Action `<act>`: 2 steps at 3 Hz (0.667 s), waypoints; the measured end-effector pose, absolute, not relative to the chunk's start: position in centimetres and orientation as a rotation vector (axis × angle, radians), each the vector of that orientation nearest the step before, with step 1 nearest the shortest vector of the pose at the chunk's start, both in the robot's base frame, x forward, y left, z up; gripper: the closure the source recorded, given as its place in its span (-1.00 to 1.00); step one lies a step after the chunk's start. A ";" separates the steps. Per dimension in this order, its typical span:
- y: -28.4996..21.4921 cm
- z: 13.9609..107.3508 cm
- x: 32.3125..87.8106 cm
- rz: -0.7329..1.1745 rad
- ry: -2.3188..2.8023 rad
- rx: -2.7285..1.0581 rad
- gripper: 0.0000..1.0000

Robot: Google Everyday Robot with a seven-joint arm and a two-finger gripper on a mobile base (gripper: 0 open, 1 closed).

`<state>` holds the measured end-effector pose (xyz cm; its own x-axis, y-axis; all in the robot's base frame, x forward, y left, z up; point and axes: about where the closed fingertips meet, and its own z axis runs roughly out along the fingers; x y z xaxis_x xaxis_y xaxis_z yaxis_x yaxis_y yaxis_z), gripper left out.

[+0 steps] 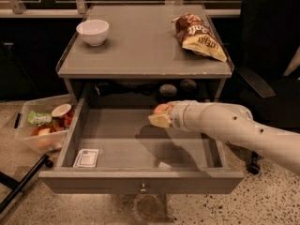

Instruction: Place apple into top drawer

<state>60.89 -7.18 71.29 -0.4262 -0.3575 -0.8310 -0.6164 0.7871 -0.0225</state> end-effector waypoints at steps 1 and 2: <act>-8.1 71.2 61.5 0.474 2.011 -0.753 1.00; -3.8 70.0 61.2 0.648 1.894 -0.932 1.00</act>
Offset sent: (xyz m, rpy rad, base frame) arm -0.0254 0.1376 -0.0779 -0.0127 -0.2233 0.9389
